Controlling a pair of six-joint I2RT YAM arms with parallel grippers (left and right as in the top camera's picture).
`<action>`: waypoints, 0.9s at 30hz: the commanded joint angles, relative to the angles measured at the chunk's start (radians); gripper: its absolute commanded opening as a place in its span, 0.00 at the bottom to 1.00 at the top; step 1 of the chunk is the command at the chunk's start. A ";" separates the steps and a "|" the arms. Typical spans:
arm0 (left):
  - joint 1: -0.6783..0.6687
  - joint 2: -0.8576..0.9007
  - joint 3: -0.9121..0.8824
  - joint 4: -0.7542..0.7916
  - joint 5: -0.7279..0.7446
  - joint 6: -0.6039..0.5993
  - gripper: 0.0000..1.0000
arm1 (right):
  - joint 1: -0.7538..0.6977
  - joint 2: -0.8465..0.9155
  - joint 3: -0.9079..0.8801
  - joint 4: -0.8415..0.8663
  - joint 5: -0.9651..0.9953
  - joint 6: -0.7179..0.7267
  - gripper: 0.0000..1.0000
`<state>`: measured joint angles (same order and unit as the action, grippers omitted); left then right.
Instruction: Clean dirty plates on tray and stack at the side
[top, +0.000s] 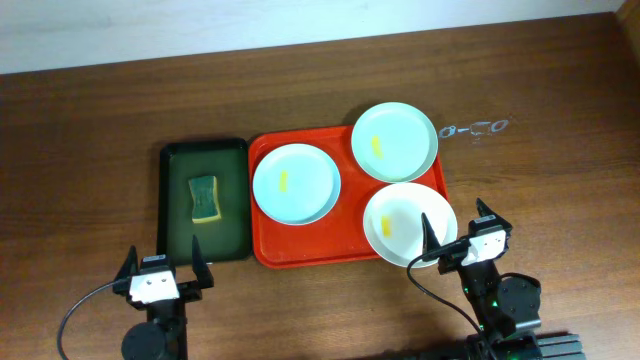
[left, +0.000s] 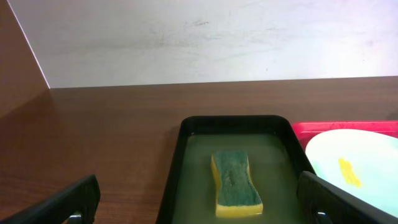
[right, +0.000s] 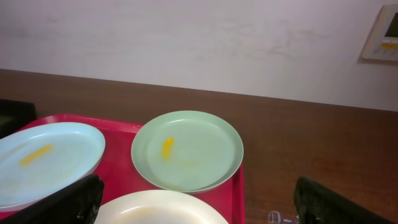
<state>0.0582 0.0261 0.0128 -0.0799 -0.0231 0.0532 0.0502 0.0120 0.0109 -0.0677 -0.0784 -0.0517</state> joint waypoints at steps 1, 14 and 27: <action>0.003 0.006 -0.004 -0.004 0.001 0.016 0.99 | -0.006 0.001 -0.005 -0.005 0.005 0.007 0.98; 0.003 0.006 -0.004 -0.004 0.002 0.016 0.99 | -0.006 0.001 -0.005 -0.005 0.005 0.007 0.99; 0.003 0.006 -0.004 0.027 0.001 0.016 0.99 | -0.006 0.001 -0.005 0.000 0.005 0.007 0.99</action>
<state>0.0582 0.0288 0.0116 -0.0132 -0.0227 0.0532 0.0502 0.0120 0.0109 -0.0677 -0.0784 -0.0521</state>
